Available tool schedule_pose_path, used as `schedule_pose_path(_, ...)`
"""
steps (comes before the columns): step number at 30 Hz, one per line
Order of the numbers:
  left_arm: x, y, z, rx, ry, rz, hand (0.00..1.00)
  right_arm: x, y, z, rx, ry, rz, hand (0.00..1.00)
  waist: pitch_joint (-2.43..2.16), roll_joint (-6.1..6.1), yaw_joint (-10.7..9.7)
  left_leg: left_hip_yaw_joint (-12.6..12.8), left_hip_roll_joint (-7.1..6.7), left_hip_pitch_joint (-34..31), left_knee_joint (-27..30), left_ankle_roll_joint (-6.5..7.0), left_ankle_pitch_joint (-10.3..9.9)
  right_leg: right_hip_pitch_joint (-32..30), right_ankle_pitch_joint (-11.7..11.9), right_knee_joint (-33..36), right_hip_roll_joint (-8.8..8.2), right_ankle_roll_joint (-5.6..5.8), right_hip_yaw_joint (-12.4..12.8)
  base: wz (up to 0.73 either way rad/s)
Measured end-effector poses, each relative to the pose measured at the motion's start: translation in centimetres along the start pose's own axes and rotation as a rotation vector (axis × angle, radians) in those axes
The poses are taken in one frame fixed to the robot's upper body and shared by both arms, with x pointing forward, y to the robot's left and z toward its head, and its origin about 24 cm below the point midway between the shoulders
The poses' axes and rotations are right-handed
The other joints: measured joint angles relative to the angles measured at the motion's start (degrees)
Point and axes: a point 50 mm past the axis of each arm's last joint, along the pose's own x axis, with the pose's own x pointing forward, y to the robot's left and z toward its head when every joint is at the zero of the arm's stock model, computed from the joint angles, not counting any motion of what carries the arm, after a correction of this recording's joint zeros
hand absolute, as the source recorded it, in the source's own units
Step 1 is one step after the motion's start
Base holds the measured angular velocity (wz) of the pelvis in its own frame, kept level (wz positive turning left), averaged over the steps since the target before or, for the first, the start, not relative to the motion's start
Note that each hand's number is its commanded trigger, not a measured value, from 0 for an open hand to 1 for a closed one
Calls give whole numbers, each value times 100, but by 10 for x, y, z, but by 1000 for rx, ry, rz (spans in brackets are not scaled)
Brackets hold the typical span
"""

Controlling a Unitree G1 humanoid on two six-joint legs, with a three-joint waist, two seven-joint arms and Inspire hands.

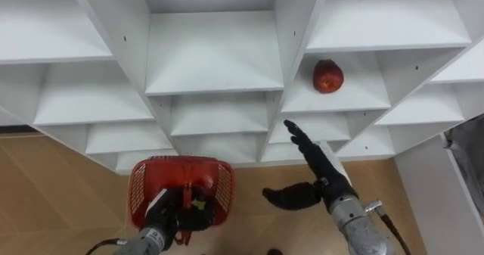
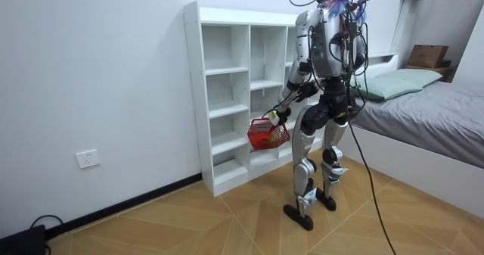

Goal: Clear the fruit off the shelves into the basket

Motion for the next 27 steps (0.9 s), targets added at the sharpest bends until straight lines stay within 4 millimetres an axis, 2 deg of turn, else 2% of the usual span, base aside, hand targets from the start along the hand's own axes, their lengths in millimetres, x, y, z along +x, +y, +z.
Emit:
schedule_pose_path(6, -4, 8, -3, -31, -10, 34, 100, -2, -23, -10, 36, 39, -171, 0, -31, -54, -35, 53, 4, 55, -39, -1, 1, 4, 1, 4, 11, 1, 66, -5)
schedule_pose_path(11, -5, 11, -3, -37, -14, 49, 100, -4, -31, -10, 38, 35, -254, 0, -25, -110, -104, 68, 9, 142, -39, -2, 0, 96, -1, -8, 16, 3, 74, 0)
schedule_pose_path(19, -6, 15, -2, -35, -16, 64, 100, -1, -49, -5, 53, 18, -416, 0, -29, -112, -162, 73, 44, 159, -35, -23, 4, 122, 3, -16, 50, -9, 75, 0)
schedule_pose_path(27, -5, 15, 2, -35, -32, 61, 100, 7, -64, 6, 66, -22, -492, 0, -28, -119, -154, 74, 42, 121, -34, -23, 5, 80, 5, -9, 41, -14, 61, 0)
